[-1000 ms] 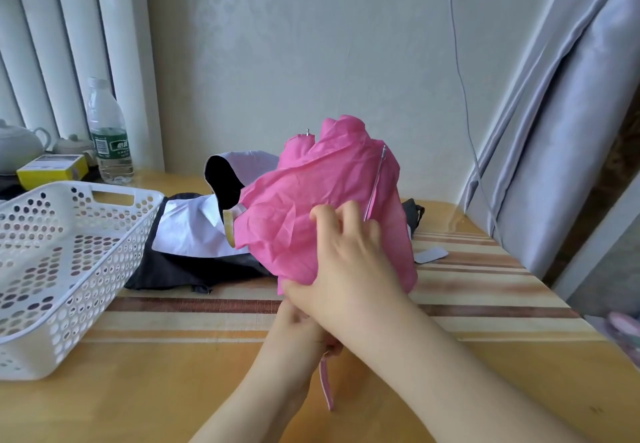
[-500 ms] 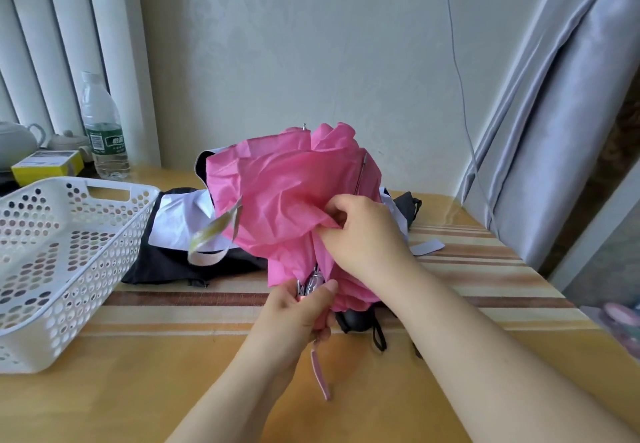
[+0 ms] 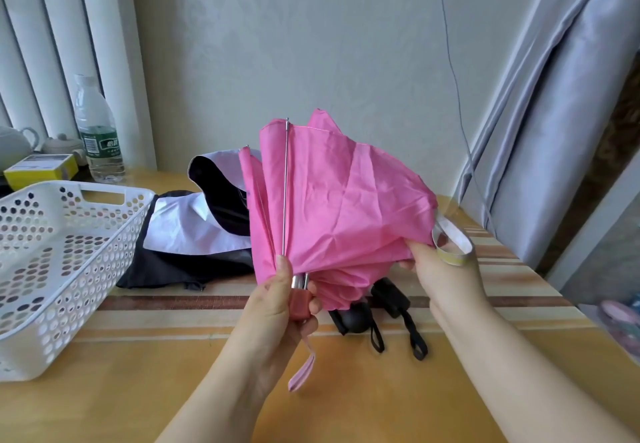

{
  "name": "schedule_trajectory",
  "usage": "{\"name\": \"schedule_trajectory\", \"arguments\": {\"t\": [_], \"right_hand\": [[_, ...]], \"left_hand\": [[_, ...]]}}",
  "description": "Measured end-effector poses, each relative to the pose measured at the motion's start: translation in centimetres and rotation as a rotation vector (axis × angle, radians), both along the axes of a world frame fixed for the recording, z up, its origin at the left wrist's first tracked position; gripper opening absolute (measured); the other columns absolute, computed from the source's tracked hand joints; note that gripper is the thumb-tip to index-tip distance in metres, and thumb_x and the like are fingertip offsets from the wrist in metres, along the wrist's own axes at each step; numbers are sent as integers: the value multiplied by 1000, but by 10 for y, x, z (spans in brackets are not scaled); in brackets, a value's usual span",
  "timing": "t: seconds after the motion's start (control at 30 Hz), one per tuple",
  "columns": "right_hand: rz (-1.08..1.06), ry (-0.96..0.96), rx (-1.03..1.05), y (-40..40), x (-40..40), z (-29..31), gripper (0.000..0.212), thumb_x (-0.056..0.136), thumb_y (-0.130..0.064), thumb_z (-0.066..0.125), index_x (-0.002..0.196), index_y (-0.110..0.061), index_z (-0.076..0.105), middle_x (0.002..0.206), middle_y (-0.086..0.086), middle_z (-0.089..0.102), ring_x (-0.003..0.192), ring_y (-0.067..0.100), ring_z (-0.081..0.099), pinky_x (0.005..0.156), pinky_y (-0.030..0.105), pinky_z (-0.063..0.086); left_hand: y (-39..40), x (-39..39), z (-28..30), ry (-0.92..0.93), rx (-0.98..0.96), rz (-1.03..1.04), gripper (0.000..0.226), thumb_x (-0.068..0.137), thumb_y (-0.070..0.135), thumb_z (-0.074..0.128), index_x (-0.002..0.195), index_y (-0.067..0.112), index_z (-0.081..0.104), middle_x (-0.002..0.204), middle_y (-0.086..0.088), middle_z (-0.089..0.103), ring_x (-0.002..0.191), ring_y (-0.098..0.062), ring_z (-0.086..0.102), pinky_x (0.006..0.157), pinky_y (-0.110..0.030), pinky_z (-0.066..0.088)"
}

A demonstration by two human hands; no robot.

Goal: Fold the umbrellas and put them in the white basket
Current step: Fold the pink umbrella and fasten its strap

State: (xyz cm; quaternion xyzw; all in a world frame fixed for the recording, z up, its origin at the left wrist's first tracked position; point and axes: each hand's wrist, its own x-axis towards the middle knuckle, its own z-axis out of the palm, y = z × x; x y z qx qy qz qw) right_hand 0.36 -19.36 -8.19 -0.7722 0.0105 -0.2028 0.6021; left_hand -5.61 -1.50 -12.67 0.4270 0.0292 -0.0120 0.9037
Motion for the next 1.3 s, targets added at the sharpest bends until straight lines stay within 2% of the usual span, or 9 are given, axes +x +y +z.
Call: {"name": "schedule_trajectory", "arguments": {"t": [0.2,0.3,0.43,0.57,0.7,0.83,1.0,1.13,1.3], "right_hand": [[629,180,482,-9,-14,14,38,82,-1,59,113,-21,62,104,4,73,93,16,69,84,33,58],[564,388,66,-27,-14,10,58,86,10,60,132,-22,49,118,11,68,104,17,67,96,35,51],[450,329,209,-48,-15,32,112,66,-13,73,147,-51,6,146,5,38,124,19,49,107,48,36],[419,206,-292,-43,6,53,83,77,-41,69,147,-42,24,147,-18,31,137,3,28,101,28,32],[572,267,-307,-32,25,68,65,65,-33,73,125,-15,57,120,-1,67,110,16,63,89,26,54],[791,321,-394,-28,19,86,43,63,-27,77,99,-6,67,95,9,74,91,28,71,81,38,59],[1045,409,-774,-11,1,79,31,78,-29,74,94,-2,72,92,13,74,93,23,69,97,39,50],[1205,434,-409,-14,-4,84,7,74,-17,65,74,-18,72,74,-9,70,72,5,64,74,18,51],[1212,461,-314,-28,-6,97,25,84,-13,57,102,4,55,83,-3,73,78,10,70,73,21,55]], "left_hand": [[0,2,-5,86,39,72,22,85,30,58,77,11,50,60,-4,53,46,-12,45,35,-19,30],[3,4,-8,92,85,108,23,91,26,56,76,12,48,59,-2,53,45,-12,46,37,-18,33],[5,5,-9,60,132,121,23,90,28,56,77,12,47,59,-2,53,46,-10,46,39,-19,33],[3,3,-8,34,170,73,27,81,34,59,78,10,46,61,-2,52,46,-11,46,41,-19,32],[3,1,-6,34,209,46,33,78,40,58,82,10,47,62,-2,52,48,-11,46,43,-19,32],[3,3,-3,36,247,95,47,88,53,43,76,8,51,63,-7,51,48,-13,43,47,-24,28],[3,4,-3,58,267,104,27,95,4,30,76,7,47,61,-8,52,44,-14,42,40,-21,24],[5,4,-2,78,105,63,28,100,19,41,77,6,52,62,-8,51,44,-14,47,38,-21,37],[7,1,7,119,-172,-33,33,78,27,57,64,0,69,62,-12,60,51,-22,64,56,-36,60]]}}
